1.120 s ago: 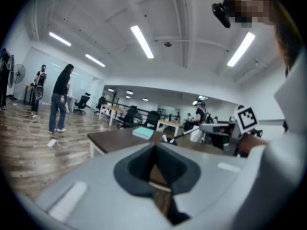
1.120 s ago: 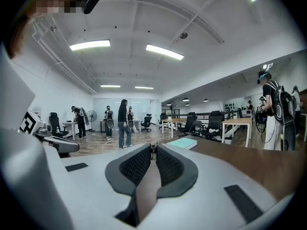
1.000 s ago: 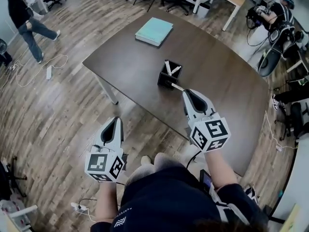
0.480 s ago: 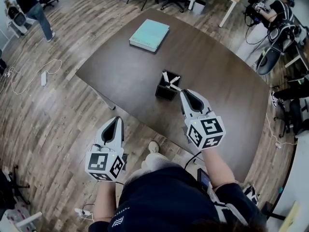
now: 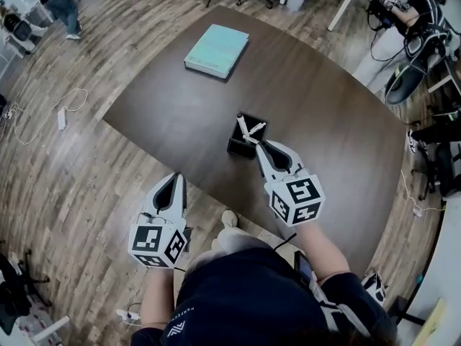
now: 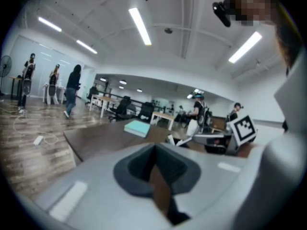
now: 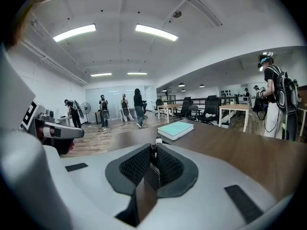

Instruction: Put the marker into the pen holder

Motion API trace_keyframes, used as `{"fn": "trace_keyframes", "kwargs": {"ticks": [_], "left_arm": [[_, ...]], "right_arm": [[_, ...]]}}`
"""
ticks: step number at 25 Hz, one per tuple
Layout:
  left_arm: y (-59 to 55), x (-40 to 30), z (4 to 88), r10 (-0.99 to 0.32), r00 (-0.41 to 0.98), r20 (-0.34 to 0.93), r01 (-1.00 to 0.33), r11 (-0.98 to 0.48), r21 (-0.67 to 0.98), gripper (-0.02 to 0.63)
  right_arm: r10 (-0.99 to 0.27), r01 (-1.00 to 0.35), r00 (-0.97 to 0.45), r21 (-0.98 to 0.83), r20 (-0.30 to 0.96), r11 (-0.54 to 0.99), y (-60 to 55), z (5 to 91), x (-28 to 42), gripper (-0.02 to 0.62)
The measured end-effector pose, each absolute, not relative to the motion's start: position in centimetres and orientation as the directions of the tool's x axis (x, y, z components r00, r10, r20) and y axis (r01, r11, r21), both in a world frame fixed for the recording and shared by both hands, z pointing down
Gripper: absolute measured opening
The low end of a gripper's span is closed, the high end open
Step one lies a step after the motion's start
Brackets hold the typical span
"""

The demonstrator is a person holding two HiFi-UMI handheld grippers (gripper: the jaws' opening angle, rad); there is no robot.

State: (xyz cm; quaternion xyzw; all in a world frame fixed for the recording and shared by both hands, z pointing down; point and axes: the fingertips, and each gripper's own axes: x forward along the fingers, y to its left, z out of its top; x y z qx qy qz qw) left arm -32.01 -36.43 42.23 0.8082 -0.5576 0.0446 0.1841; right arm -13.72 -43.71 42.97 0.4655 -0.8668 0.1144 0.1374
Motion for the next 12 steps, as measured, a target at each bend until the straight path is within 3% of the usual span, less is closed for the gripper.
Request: {"fn": "trace_keyframes", "kwargs": {"ticks": [12], "left_arm": [[-39.7,-31.9,42.9,-0.882,0.368,0.293,-0.922,-0.305,0.237,0.005]], "right_arm": [[-0.733,-0.805,-0.580,-0.116,0.355,0.581,-45.3,44.3,-14.5,0.046]]}}
